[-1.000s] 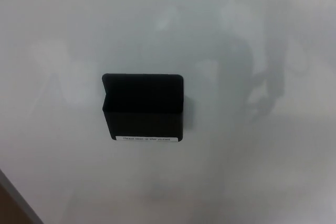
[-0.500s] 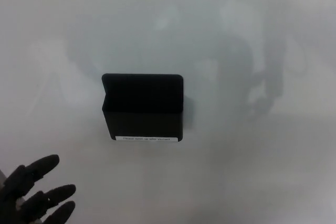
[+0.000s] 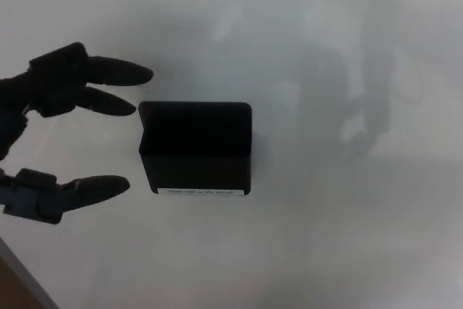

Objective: A magnetic marker holder is on the left hand side of the white board, the robot put the index and middle finger into the opening of the container and pull off the magnetic holder and hand it to a human on the left hand side.

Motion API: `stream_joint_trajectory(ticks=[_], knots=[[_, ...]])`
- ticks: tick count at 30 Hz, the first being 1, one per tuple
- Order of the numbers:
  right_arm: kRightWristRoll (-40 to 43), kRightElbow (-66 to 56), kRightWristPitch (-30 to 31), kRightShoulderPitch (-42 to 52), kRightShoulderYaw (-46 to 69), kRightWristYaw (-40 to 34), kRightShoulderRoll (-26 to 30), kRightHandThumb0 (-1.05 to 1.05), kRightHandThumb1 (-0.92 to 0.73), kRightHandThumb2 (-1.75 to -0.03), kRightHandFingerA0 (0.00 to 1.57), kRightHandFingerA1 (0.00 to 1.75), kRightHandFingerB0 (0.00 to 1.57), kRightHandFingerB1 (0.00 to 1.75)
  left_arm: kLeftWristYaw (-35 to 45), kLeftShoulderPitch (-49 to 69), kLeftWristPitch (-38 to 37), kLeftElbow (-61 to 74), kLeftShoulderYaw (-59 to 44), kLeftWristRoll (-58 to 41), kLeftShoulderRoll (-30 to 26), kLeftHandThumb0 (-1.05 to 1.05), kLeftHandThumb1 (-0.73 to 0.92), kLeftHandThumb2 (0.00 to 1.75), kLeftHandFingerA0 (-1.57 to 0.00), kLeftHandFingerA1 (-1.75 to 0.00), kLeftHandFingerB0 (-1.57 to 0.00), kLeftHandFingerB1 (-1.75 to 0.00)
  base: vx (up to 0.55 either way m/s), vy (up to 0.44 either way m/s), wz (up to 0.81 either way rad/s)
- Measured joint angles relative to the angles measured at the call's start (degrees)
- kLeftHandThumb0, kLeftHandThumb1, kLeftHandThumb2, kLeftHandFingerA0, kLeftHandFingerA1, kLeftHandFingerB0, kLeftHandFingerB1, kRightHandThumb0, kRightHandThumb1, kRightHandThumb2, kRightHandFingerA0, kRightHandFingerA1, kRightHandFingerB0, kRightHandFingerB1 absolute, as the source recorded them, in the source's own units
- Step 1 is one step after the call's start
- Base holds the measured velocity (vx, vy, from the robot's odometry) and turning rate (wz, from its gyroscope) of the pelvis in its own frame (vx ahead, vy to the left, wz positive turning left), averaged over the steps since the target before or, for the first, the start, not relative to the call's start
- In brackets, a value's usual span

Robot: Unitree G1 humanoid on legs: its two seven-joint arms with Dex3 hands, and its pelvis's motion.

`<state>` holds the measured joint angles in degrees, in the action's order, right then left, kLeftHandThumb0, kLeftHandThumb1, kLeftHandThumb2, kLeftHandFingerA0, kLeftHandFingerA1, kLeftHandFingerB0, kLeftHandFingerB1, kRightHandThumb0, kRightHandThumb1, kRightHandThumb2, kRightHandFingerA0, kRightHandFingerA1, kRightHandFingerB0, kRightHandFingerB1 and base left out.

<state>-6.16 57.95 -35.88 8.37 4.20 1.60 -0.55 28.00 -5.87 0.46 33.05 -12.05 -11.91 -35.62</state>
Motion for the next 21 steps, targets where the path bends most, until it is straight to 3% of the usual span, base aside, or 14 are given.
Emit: stream_joint_trajectory(ticks=[5,6,8,9,13,14,15,16,17,21], knots=[[0.23,1.43,-2.42,-0.60,0.53,0.00,0.03,-0.37,-0.60,-0.58,1.02,0.54,0.52,0.41,4.40,-9.86,3.91,2.37,3.96,-0.11,-10.22,-0.35,0.46,0.65,-0.38,-0.58,-0.34,-0.43,0.00,0.000,0.00],[0.24,1.51,-2.58,-0.65,0.57,0.00,0.03,-0.37,-0.60,-0.58,1.02,0.55,0.53,0.41,4.71,-10.31,4.16,2.42,4.20,-0.12,-10.79,-0.34,0.53,0.63,-0.31,-0.51,-0.33,-0.40,0.00,0.000,0.00],[0.38,2.23,-3.67,-0.96,0.75,-0.02,0.09,-0.38,-0.59,-0.58,1.02,0.55,0.53,0.41,6.92,-12.85,5.83,2.49,5.79,-0.29,-14.05,-0.30,0.60,0.58,-0.33,-0.42,-0.30,-0.32,0.00,0.000,0.00],[0.42,2.41,-3.96,-1.06,0.80,-0.03,0.11,-0.38,-0.59,-0.58,1.02,0.55,0.53,0.41,7.61,-13.52,6.33,2.40,6.29,-0.38,-14.92,-0.18,0.48,0.97,-0.15,-0.54,-0.12,-0.51,0.00,0.000,0.00],[0.55,3.12,-5.04,-1.57,0.89,-0.05,0.11,-0.37,-0.59,-0.58,1.02,0.55,0.52,0.41,12.00,-17.93,9.68,1.30,10.33,-0.65,-20.35,-0.21,0.54,1.01,-0.10,-0.52,-0.08,-0.49,0.00,0.000,0.00],[0.56,3.17,-5.11,-1.60,0.89,-0.05,0.11,-0.37,-0.59,-0.58,1.02,0.55,0.52,0.41,12.53,-18.57,9.99,1.07,10.94,-0.63,-20.89,-0.21,0.54,1.01,-0.10,-0.52,-0.08,-0.49,0.00,0.000,0.00],[0.57,3.28,-5.25,-1.66,0.89,-0.04,0.10,-0.38,-0.59,-0.58,1.02,0.55,0.52,0.41,13.88,-20.16,10.90,0.51,12.44,-0.61,-22.09,-0.45,0.62,0.71,-0.25,-0.42,-0.20,-0.35,0.00,0.000,0.00],[0.57,3.33,-5.41,-1.67,0.88,-0.05,0.10,-0.38,-0.59,-0.58,1.02,0.55,0.52,0.41,14.99,-21.62,11.63,-0.10,13.75,-0.60,-22.94,-0.45,0.62,0.71,-0.25,-0.42,-0.20,-0.35,0.00,0.000,0.00],[0.56,3.35,-5.48,-1.69,0.87,-0.05,0.10,-0.38,-0.60,-0.58,1.01,0.55,0.52,0.41,15.58,-22.46,12.06,-0.47,14.48,-0.61,-23.33,-0.48,0.61,0.75,-0.38,-0.48,-0.12,-0.35,0.00,0.000,0.00],[0.53,3.43,-5.91,-1.71,0.80,-0.13,0.11,-0.37,-0.59,-0.58,1.01,0.55,0.52,0.41,19.20,-27.10,15.06,-2.76,18.86,-0.62,-24.79,-0.51,0.60,0.76,-0.26,-0.44,-0.07,-0.34,0.00,0.000,0.00]])
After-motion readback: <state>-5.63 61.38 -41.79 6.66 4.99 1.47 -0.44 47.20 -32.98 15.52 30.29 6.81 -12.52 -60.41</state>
